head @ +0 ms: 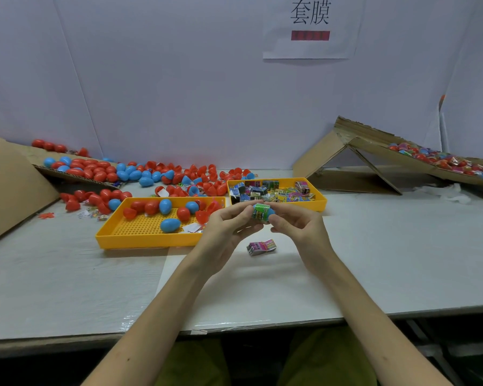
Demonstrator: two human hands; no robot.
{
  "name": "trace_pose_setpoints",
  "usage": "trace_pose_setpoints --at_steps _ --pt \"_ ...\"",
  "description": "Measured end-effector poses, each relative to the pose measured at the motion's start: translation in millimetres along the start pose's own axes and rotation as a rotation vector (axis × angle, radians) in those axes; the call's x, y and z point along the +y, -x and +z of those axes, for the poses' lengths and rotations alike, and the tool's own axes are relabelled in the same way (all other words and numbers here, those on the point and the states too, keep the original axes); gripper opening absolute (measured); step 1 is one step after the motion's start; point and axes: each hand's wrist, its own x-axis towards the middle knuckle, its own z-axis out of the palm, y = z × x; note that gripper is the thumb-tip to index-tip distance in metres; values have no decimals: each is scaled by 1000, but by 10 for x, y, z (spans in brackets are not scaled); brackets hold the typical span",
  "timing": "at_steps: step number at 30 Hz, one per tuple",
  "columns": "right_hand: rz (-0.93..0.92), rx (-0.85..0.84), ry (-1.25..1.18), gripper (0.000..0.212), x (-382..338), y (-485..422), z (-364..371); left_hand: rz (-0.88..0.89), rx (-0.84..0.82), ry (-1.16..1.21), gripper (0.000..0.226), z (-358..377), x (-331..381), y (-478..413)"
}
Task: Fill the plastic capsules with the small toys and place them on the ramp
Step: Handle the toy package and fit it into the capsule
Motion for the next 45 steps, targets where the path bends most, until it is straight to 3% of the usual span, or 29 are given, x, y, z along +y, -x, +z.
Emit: trace_pose_setpoints --at_steps 12,25,34,37,41,45 --pt "14 2 17 31 5 1 -30 -2 -32 -8 26 3 8 13" --pt "3 66 19 19 38 -15 -35 108 103 -121 19 -13 -33 -26" --pt "7 103 31 18 4 -13 -23 89 36 -116 26 -24 -74 -43" --pt "27 109 18 21 8 -16 -25 144 103 -280 25 -6 -117 -70" --pt "111 187 -108 25 8 -46 -48 349 156 -702 29 -3 -226 -87" --pt "256 226 -299 17 29 -80 -100 352 -32 -1156 42 -76 -344 -70"
